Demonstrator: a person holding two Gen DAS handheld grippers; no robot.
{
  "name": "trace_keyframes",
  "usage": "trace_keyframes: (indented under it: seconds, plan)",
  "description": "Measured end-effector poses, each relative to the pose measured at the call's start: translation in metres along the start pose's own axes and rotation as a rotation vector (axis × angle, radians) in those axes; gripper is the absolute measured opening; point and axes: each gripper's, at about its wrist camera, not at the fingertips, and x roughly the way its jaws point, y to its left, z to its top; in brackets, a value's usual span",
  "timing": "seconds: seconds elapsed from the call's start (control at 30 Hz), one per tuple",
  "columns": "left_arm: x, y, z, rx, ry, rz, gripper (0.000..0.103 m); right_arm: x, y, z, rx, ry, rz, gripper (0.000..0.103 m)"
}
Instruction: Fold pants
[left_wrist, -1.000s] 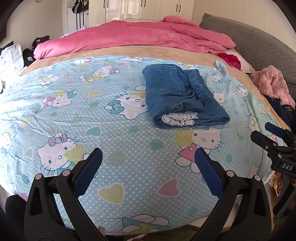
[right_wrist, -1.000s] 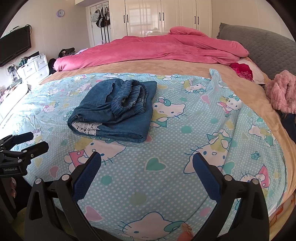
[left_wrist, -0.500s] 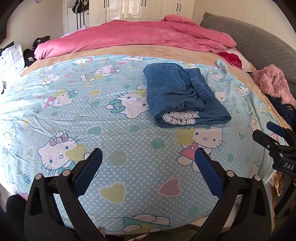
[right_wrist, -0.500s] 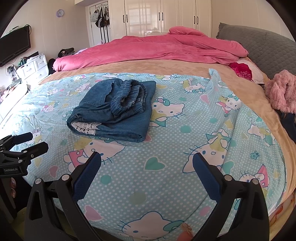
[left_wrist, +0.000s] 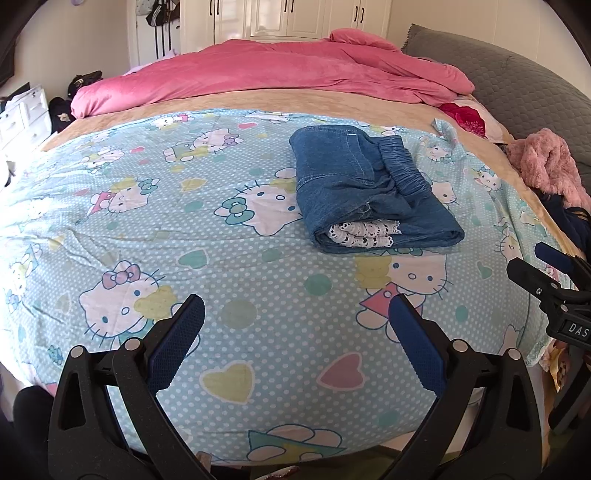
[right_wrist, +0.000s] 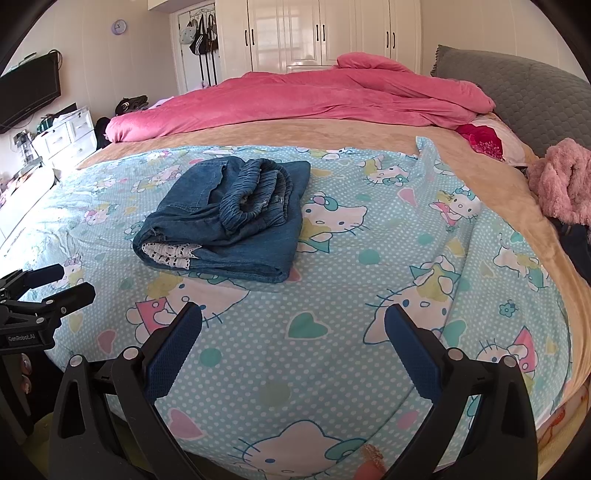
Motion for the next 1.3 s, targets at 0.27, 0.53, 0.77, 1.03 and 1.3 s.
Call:
trace_keyframes:
  seconds: [0.27, 0.53, 0.77, 1.03, 1.3]
  plan:
    - [-0.0003, -0.0001, -0.0005, -0.001, 0.002, -0.001, 0.094, -0.0003, -0.0005, -0.0008, 0.001, 0.003, -0.001, 0.099]
    - [-0.0005, -0.0003, -0.0010, 0.002, 0.004, -0.001, 0.094, 0.0001, -0.0007, -0.0008, 0.002, 0.002, -0.002, 0.099]
    - [-0.0002, 0.0013, -0.0019, 0.000, 0.009, -0.006, 0.094, -0.0001, -0.0014, 0.0000, -0.001, 0.002, -0.009, 0.099]
    - [-0.0009, 0.0013, -0.0019, 0.000, 0.011, -0.018, 0.094, 0.0000, -0.0064, 0.0005, 0.008, 0.004, -0.028, 0.099]
    - [-0.0024, 0.0041, -0.0014, -0.006, 0.010, -0.060, 0.094, 0.0030, -0.0078, 0.0011, 0.013, 0.006, -0.034, 0.099]
